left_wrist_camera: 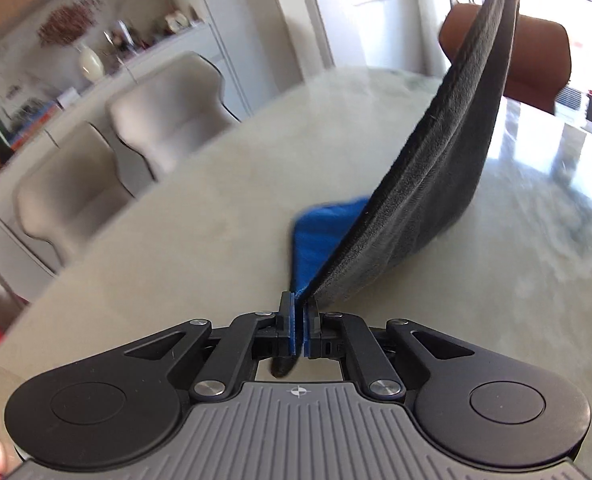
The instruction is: Fold towel
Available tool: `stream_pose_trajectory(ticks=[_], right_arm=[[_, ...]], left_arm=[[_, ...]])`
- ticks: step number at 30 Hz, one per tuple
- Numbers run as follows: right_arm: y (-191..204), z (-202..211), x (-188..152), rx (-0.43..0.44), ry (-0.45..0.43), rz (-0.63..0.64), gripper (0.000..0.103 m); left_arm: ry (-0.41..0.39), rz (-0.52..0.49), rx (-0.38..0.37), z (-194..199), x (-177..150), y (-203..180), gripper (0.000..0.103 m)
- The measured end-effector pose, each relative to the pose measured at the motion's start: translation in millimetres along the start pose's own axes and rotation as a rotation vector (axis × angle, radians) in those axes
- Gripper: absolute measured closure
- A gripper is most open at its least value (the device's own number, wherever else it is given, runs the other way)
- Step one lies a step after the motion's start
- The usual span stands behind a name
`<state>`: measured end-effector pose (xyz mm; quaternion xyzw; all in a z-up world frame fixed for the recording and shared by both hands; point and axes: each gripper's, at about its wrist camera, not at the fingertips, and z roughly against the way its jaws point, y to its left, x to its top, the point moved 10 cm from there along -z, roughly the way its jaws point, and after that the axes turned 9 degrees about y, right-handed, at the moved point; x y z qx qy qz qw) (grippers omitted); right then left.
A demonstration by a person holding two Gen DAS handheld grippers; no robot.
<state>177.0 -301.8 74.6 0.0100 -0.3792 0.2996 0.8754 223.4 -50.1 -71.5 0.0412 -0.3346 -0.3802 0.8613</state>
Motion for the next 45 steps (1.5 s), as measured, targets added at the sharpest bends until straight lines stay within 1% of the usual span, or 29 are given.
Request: stream_pose_trajectory(ticks=[2, 5, 8, 10, 11, 13, 16, 20, 23, 25, 27, 28, 30, 31, 32, 34, 35, 36, 37, 38, 41, 42, 44, 45], right_arm=[[0, 13, 11, -0.01, -0.04, 0.007, 0.096], [0, 30, 27, -0.024, -0.097, 0.02, 0.096], [1, 33, 43, -0.022, -0.121, 0.043, 0.096], [2, 34, 53, -0.02, -0.137, 0.059, 0.096], [3, 34, 58, -0.018, -0.143, 0.066, 0.096], [4, 24, 65, -0.002, -0.142, 0.075, 0.096], [3, -1, 74, 0.024, -0.125, 0.079, 0.096], [1, -37, 86, 0.052, -0.109, 0.064, 0.096], [-10, -57, 104, 0.04, -0.116, 0.07, 0.096], [-19, -61, 119, 0.025, -0.143, 0.073, 0.096], [-28, -61, 132, 0.013, -0.177, 0.069, 0.096], [-30, -60, 133, 0.01, -0.184, 0.066, 0.096], [-35, -58, 133, 0.002, -0.199, 0.061, 0.096], [-36, -57, 132, -0.001, -0.203, 0.059, 0.096], [-35, -59, 123, 0.002, -0.193, 0.059, 0.096], [-27, -63, 98, 0.021, -0.153, 0.057, 0.096], [-21, -68, 84, 0.035, -0.122, 0.055, 0.096], [-13, -73, 67, 0.055, -0.085, 0.051, 0.096], [-6, -78, 50, 0.075, -0.047, 0.048, 0.096], [2, -83, 33, 0.094, -0.01, 0.044, 0.096], [30, -97, -12, 0.17, 0.092, 0.025, 0.096], [40, -103, -22, 0.201, 0.118, 0.011, 0.095], [59, -114, -40, 0.26, 0.168, -0.014, 0.094], [70, -121, -43, 0.286, 0.183, -0.02, 0.09]], left_arm=[[-0.039, 0.015, 0.039, 26, 8, 14, 0.1], [-0.06, 0.015, 0.099, 56, 15, 31, 0.1], [-0.064, 0.012, 0.149, 82, 19, 46, 0.1], [-0.062, 0.003, 0.184, 91, 24, 55, 0.1], [-0.06, -0.001, 0.193, 93, 26, 57, 0.1], [-0.039, -0.013, 0.237, 93, 27, 71, 0.1], [-0.013, -0.025, 0.256, 87, 30, 83, 0.099], [0.031, -0.048, 0.298, 67, 40, 112, 0.099], [0.026, -0.049, 0.322, 67, 53, 127, 0.099], [0.004, -0.055, 0.359, 75, 68, 141, 0.099], [-0.009, -0.064, 0.368, 82, 74, 144, 0.099], [-0.015, -0.068, 0.372, 86, 78, 144, 0.099], [-0.02, -0.069, 0.364, 90, 74, 138, 0.099], [-0.009, -0.072, 0.346, 88, 65, 129, 0.099], [0.003, -0.079, 0.326, 84, 58, 118, 0.099], [0.037, -0.084, 0.275, 73, 36, 91, 0.099], [0.053, -0.086, 0.25, 67, 26, 79, 0.099], [0.065, -0.087, 0.235, 65, 20, 74, 0.099], [0.109, -0.095, 0.193, 54, -5, 55, 0.099], [0.139, -0.097, 0.169, 48, -20, 44, 0.099], [0.214, -0.072, 0.101, 30, -58, 23, 0.099], [0.238, -0.063, 0.08, 25, -70, 16, 0.099], [0.262, -0.035, 0.067, 19, -86, 17, 0.099], [0.274, -0.021, 0.061, 16, -93, 17, 0.099]])
